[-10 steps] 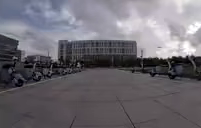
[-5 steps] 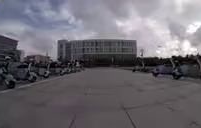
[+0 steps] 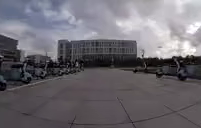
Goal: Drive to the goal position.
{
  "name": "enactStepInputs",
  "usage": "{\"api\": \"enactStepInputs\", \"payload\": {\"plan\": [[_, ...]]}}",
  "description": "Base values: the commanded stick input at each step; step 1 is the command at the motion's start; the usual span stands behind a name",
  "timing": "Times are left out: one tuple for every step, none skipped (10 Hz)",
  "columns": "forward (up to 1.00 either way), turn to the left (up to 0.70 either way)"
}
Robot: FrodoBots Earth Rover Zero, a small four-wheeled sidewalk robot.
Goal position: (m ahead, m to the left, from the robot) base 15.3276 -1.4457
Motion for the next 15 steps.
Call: {"api": "enactStepInputs", "payload": {"plan": [[0.7,0.0],[0.7,0.0],[0.0,0.0],[0.0,0.0],[0.0,0.0],[0.0,0.0],[0.0,0.0],[0.0,0.0],[0.0,0.0],[0.0,0.0],[0.0,0.0],[0.53,0.0],[0.7,0.0],[0.7,0.0],[0.7,0.0]]}}
